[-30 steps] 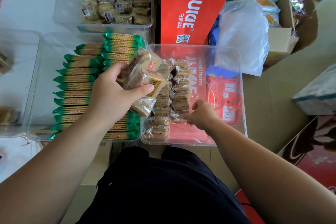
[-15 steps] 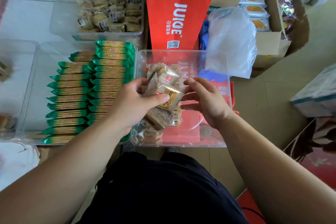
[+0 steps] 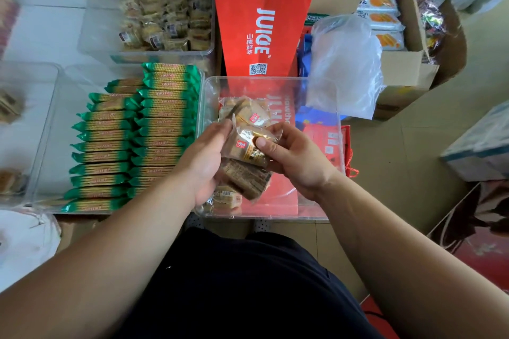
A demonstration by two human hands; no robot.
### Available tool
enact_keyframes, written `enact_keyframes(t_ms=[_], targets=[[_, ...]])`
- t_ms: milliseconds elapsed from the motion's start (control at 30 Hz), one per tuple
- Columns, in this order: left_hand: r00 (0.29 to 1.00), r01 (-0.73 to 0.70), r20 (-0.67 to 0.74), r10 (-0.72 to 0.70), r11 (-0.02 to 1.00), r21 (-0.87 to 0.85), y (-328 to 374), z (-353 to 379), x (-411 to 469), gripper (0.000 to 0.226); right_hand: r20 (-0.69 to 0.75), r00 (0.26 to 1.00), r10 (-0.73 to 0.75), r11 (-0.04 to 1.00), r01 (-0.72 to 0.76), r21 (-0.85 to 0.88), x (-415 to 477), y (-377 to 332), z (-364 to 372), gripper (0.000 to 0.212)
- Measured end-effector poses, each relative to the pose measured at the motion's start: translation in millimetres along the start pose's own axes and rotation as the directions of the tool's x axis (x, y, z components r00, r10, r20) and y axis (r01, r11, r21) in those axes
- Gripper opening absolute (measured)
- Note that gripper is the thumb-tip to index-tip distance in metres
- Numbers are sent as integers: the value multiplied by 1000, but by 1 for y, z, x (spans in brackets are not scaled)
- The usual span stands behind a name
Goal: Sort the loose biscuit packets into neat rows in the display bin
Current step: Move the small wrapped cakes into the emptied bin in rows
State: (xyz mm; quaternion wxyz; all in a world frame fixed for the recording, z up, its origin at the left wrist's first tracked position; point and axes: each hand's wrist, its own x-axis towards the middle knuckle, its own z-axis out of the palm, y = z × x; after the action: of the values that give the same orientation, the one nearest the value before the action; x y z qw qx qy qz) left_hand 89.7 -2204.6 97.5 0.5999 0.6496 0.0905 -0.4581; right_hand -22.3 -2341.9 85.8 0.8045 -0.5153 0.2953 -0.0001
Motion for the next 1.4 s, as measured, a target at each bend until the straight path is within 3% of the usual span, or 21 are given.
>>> enact_keyframes(t_ms=[167,333,400,433,467,533,700,767,833,900,1133,1200,1233,1300,1367,1400], targets=[[995,-65,-66,68,997,42,1,-2,-5,17,22,999,-48,992,45,117,-4,-5,-4,24],[960,-194,-149,236,948,252,10,-19,-8,43,10,995,-104,976,100,195,-6,-13,-32,16],[932,-265,-156,328,908,324,15,-28,-11,42,13,996,-83,995,82,58,-6,-10,-50,20],[916,-305,-145,373,885,353,18,-32,-12,38,16,998,-65,988,67,-141,-5,-7,-58,24],[900,-335,-141,412,862,380,19,-36,-11,32,10,999,-32,917,33,-397,-5,-5,-63,28],[869,-382,-151,471,833,399,18,-44,-9,18,0,997,75,643,-49,-764,-5,1,-63,31],[852,-391,-194,486,838,381,12,-56,-7,15,31,972,232,135,-1,-991,5,25,-17,47],[858,-386,-191,477,843,374,10,-59,-7,14,40,977,211,107,17,-994,10,37,-5,47],[863,-389,-183,471,850,356,10,-60,-8,15,71,975,211,147,40,-988,14,44,1,31],[866,-391,-172,469,851,349,9,-62,-8,15,86,971,221,111,63,-992,17,52,1,16],[864,-410,-136,484,835,367,5,-60,-7,18,-66,991,119,-7,-66,-998,16,60,-7,21],[873,-399,-119,473,832,386,6,-59,-9,18,-74,993,97,45,-78,-996,17,53,-10,25],[877,-392,-110,468,829,400,6,-59,-9,18,-74,995,65,123,-82,-989,16,47,-13,29],[888,-378,-88,452,824,422,8,-55,-10,18,-120,992,-29,414,-98,-905,16,29,-15,35],[906,-360,-45,420,823,439,10,-49,-11,15,-173,984,-52,793,-65,-606,14,3,-11,34],[919,-344,-14,394,819,459,12,-45,-11,12,-151,988,-19,904,-47,-424,13,-11,-8,35]])
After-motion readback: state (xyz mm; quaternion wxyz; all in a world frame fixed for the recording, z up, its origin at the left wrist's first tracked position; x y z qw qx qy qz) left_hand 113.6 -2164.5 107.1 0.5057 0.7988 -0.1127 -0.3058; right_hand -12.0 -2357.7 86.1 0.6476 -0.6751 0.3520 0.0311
